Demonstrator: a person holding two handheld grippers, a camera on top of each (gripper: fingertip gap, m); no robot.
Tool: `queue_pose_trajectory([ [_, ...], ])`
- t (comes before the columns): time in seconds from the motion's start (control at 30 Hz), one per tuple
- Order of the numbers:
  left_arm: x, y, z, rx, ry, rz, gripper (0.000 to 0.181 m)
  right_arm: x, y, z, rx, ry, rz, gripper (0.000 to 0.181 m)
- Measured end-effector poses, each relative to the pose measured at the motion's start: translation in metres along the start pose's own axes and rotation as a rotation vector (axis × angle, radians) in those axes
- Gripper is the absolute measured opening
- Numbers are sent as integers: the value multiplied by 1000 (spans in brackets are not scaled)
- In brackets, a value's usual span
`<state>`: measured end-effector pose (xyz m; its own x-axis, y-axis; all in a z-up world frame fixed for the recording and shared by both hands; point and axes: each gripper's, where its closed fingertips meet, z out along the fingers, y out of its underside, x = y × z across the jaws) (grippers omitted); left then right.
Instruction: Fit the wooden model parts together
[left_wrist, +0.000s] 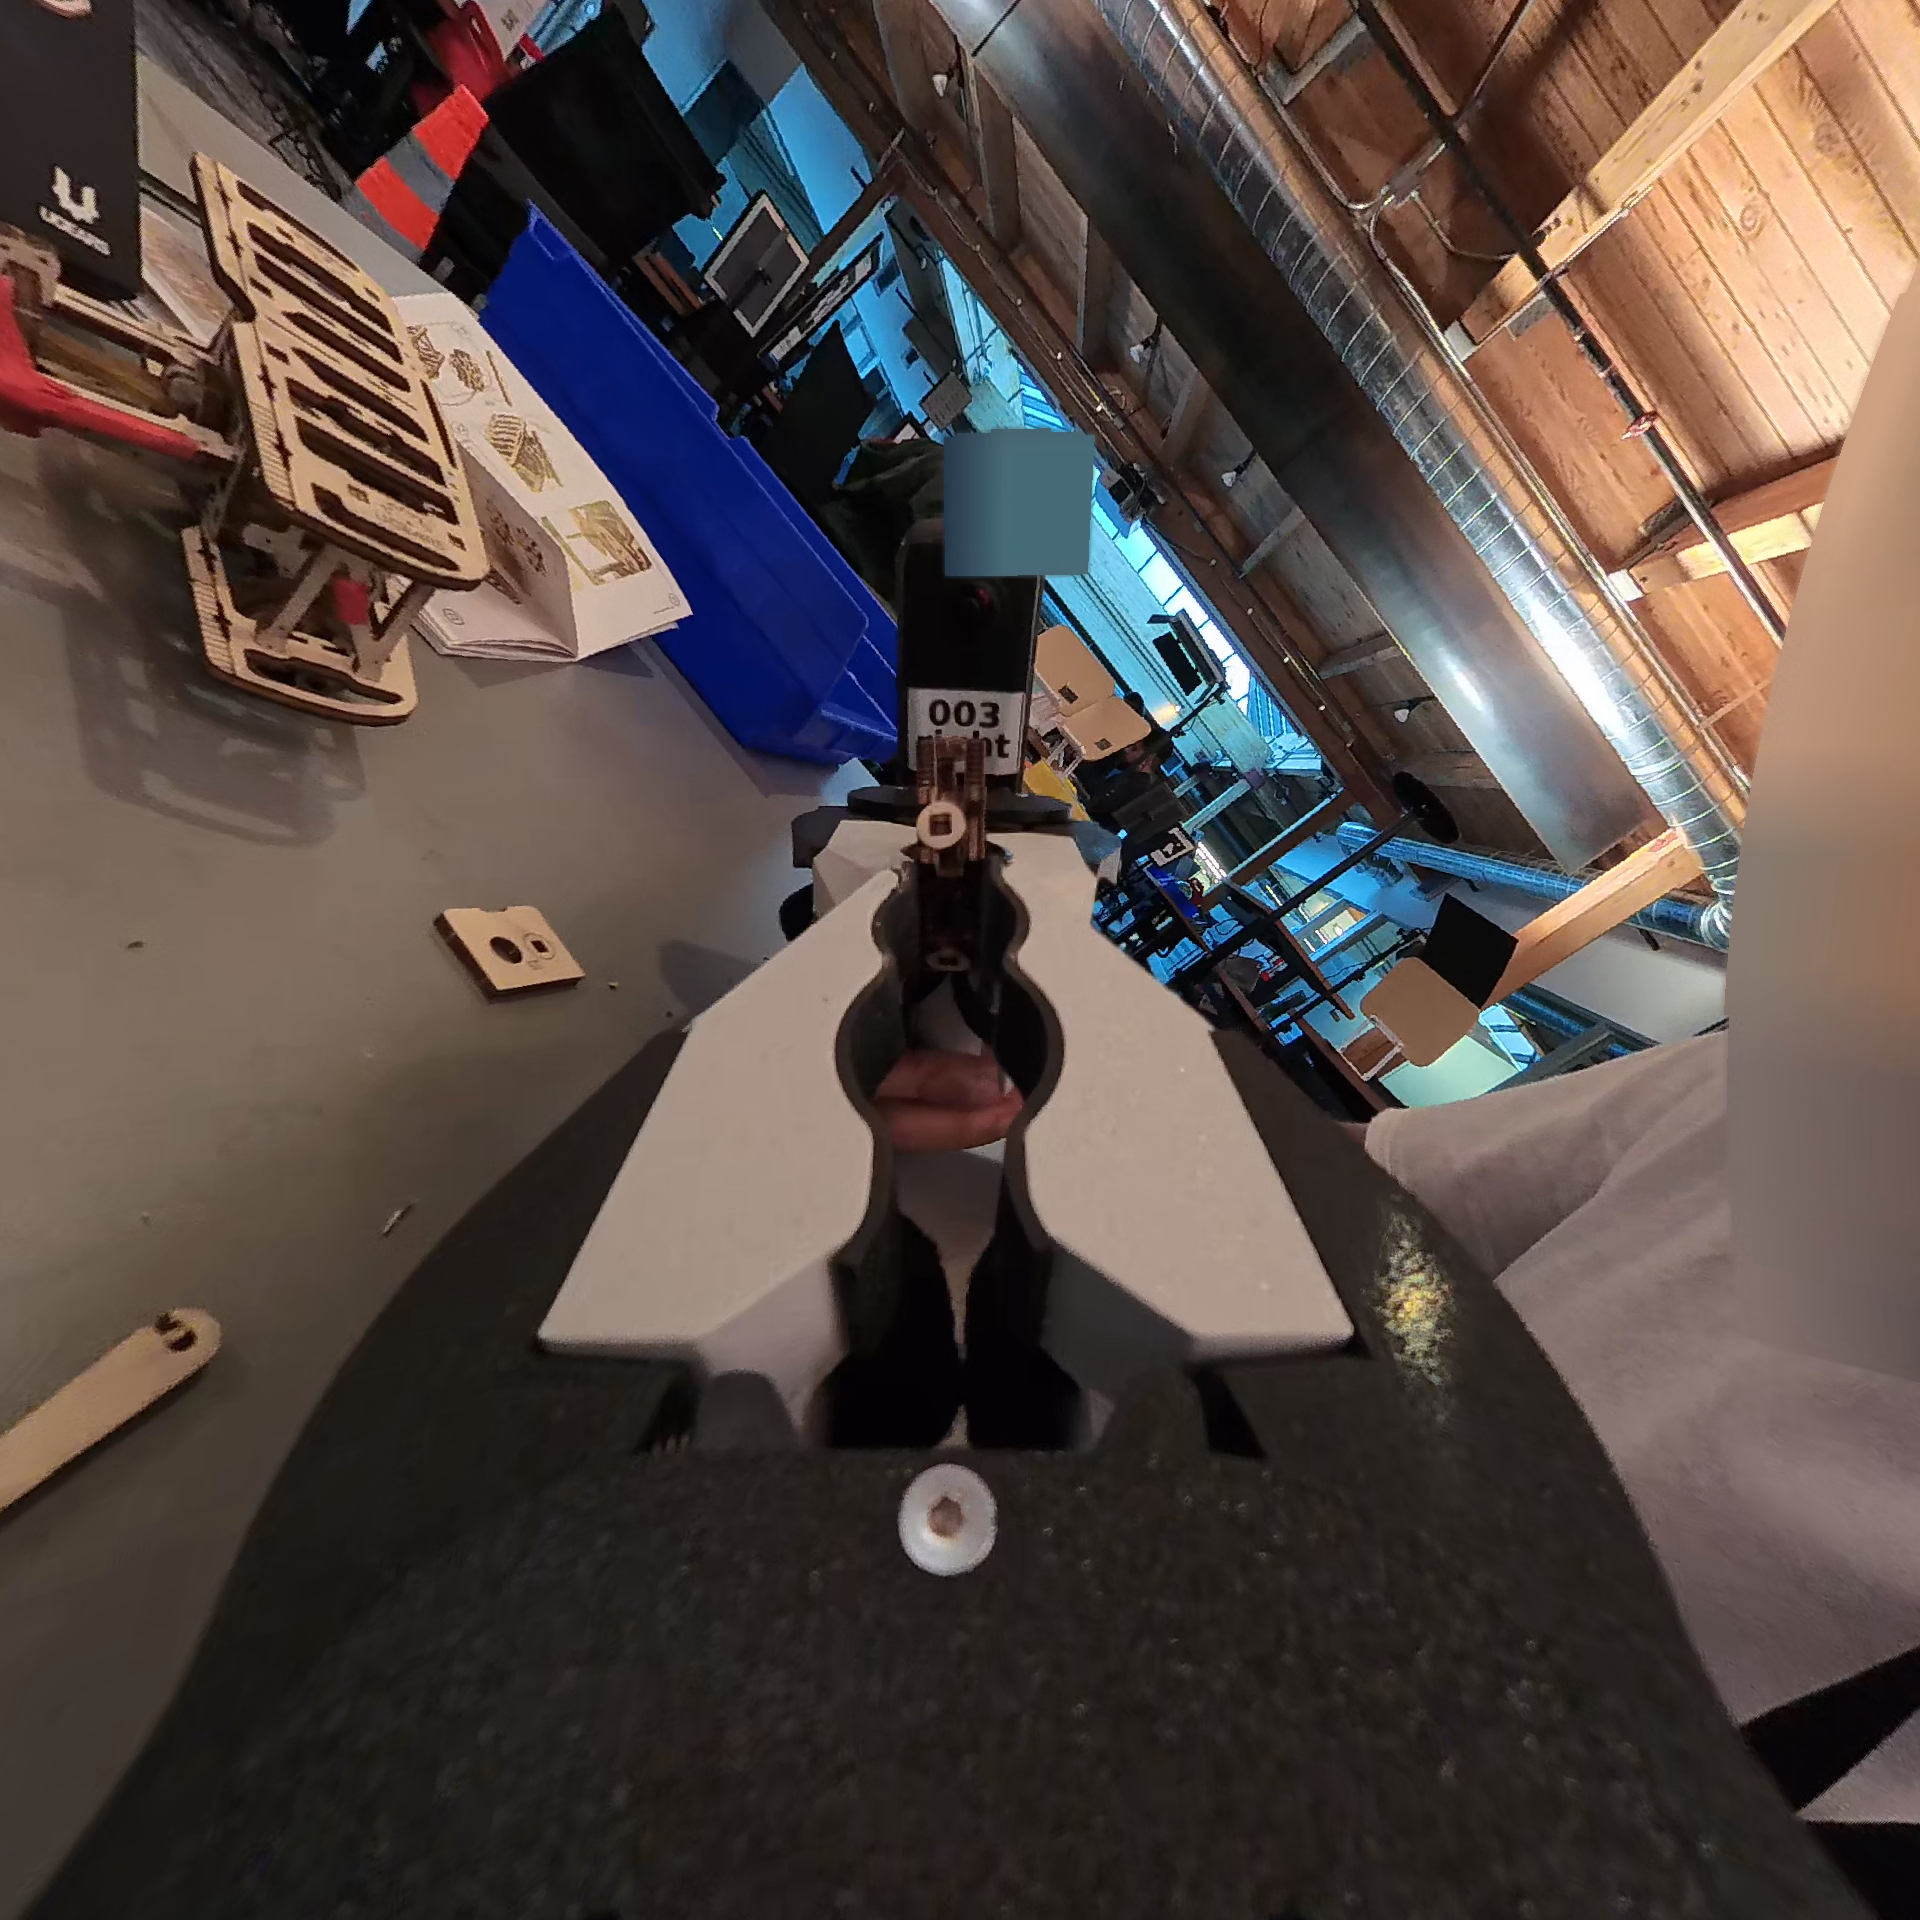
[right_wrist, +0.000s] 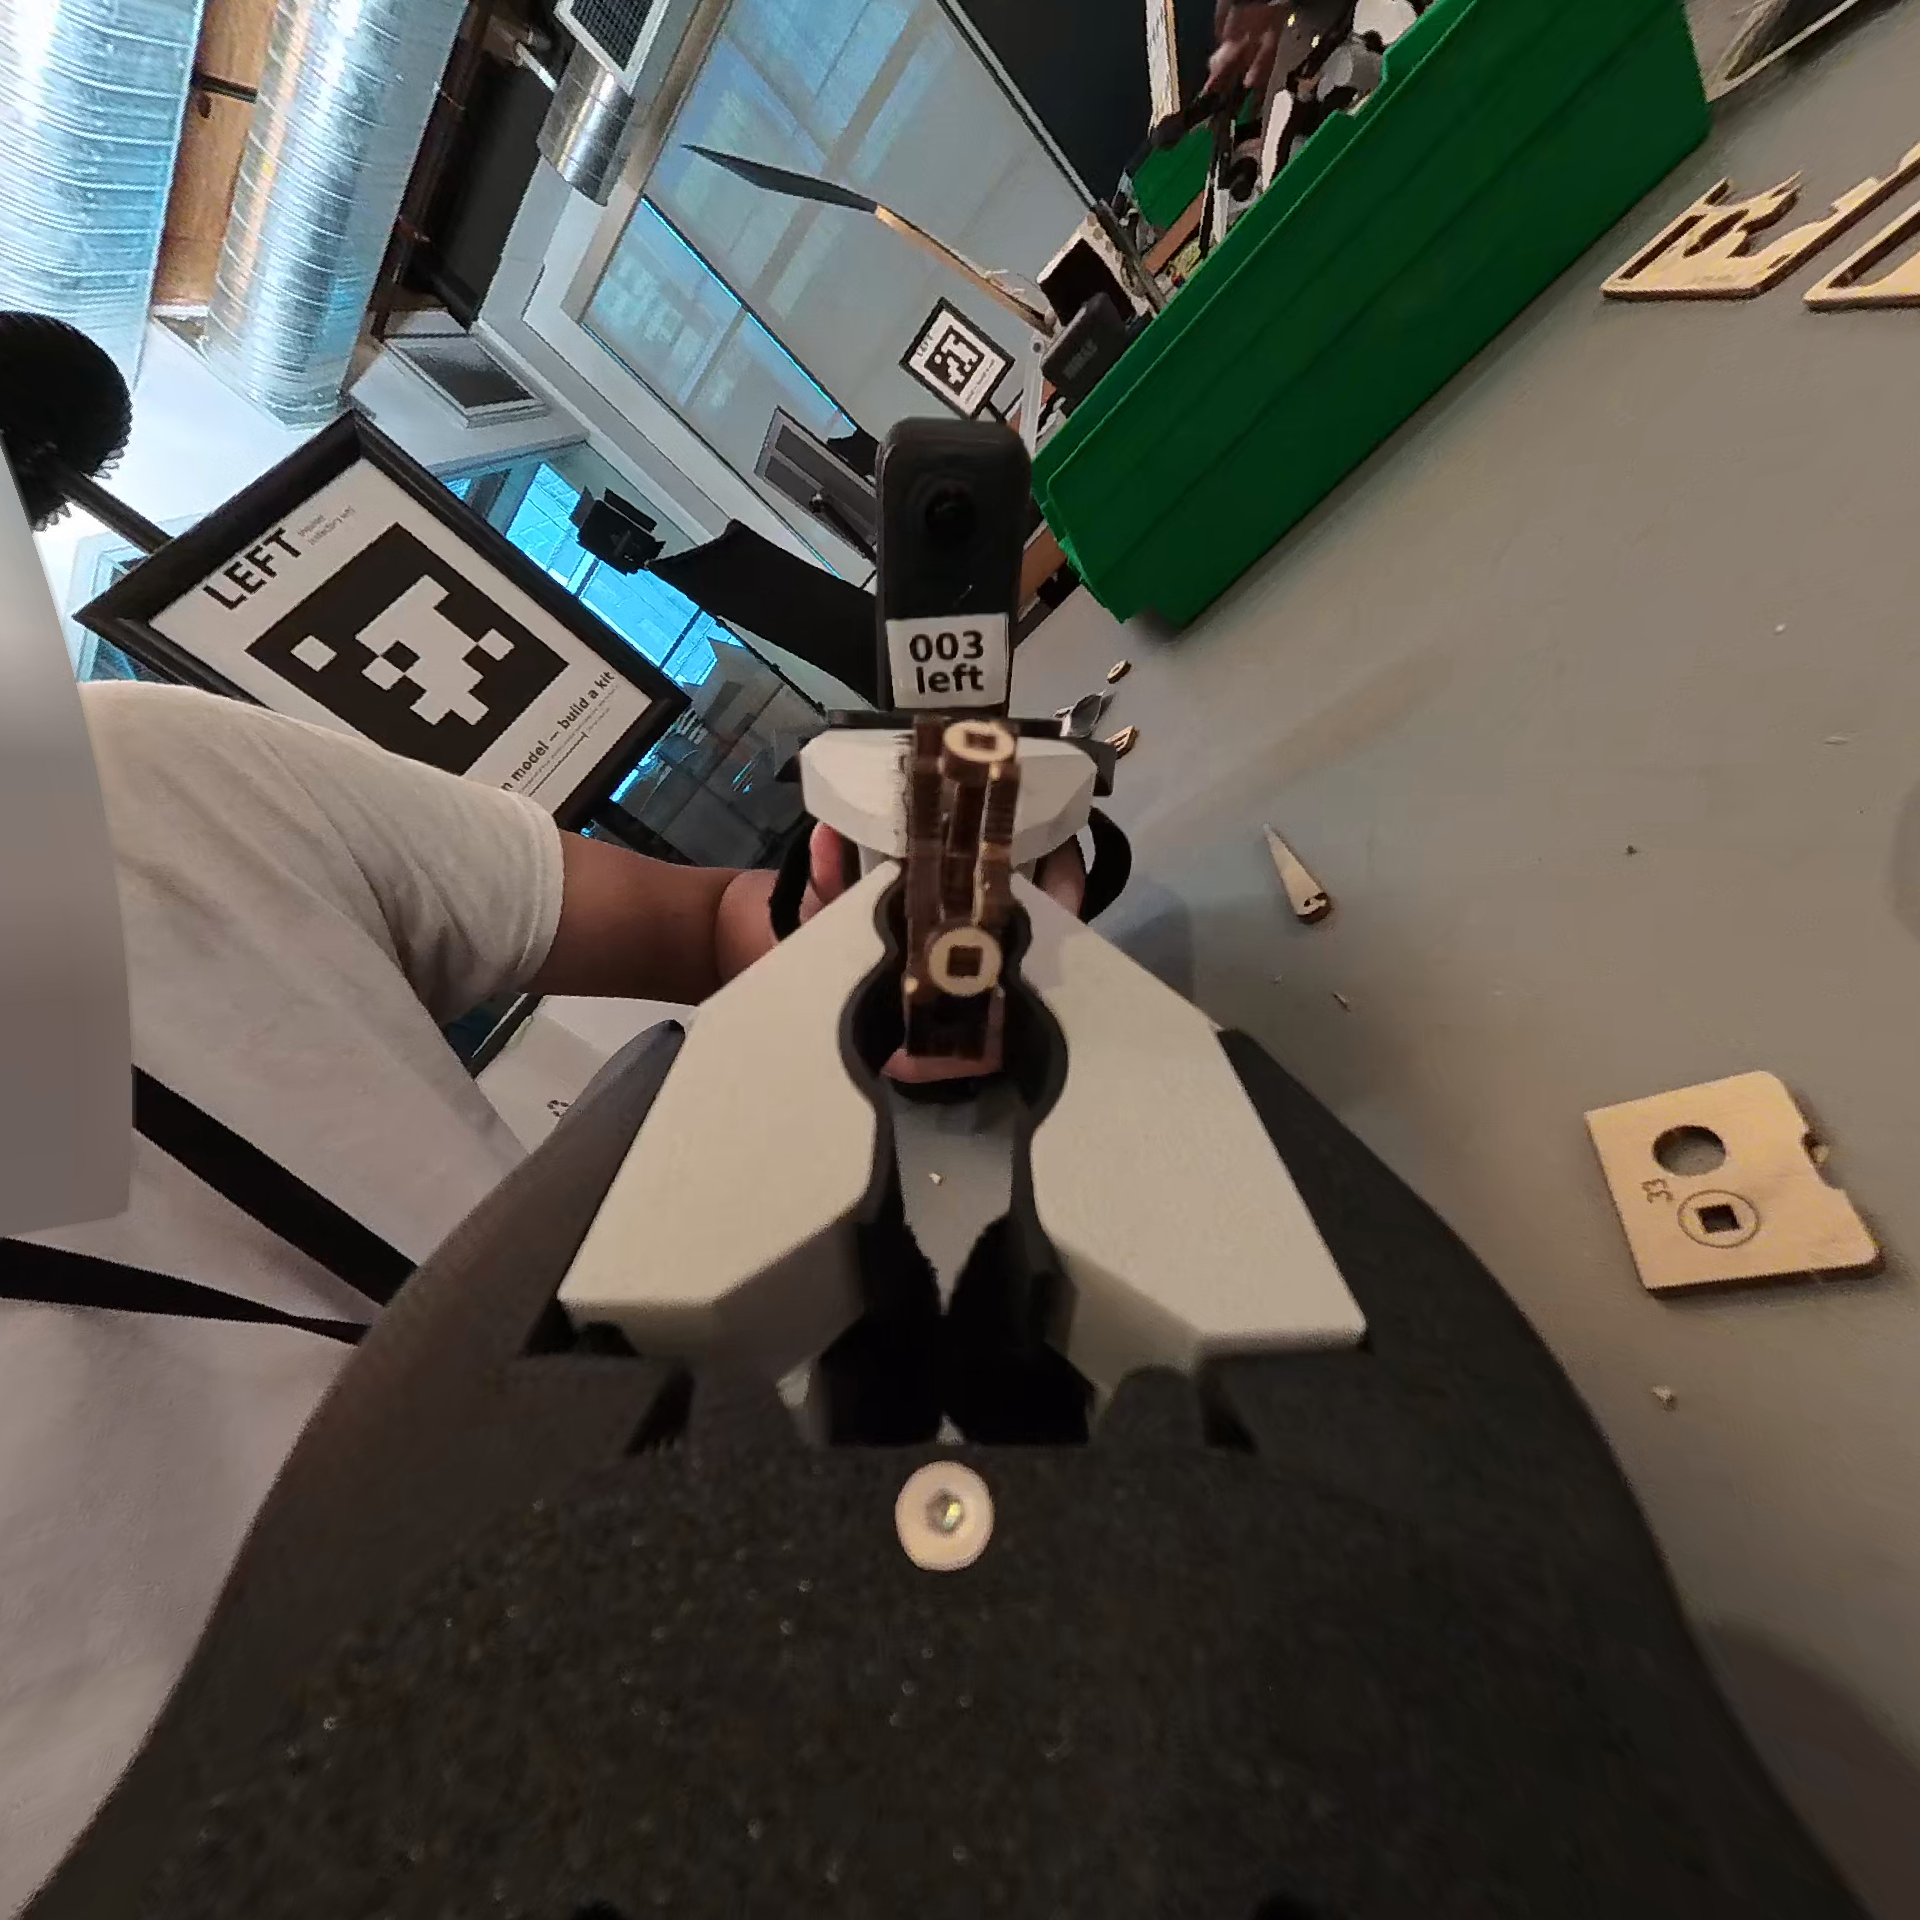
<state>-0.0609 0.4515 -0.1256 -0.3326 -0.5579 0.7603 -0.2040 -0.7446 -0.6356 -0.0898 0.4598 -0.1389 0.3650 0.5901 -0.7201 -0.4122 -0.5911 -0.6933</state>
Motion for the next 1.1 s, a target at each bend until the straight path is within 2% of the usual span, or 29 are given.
queue_pose_trajectory([
  [0.1,-2,-3,-2,14,0,-18,8,2,-1,-6,2,6,-4,19],
  [0.27,-3,0,-2,-8,-8,-17,8,3,-8,-12,39,-1,22,11],
  [0.5,-7,-2,-4,1,-12,-49,8,5,-13,-17,71,-26,81,15],
  [0.67,-14,0,-4,-13,-48,-71,9,15,-17,-20,104,7,155,10],
  [0.73,-19,1,-3,-25,-66,-107,9,20,-15,-21,95,9,234,10],
  [0.97,-22,4,-3,-43,-82,-139,8,22,-11,-22,75,31,245,10],
  [1.1,-13,25,-6,-108,-75,-261,8,13,9,-27,6,55,234,14],
])
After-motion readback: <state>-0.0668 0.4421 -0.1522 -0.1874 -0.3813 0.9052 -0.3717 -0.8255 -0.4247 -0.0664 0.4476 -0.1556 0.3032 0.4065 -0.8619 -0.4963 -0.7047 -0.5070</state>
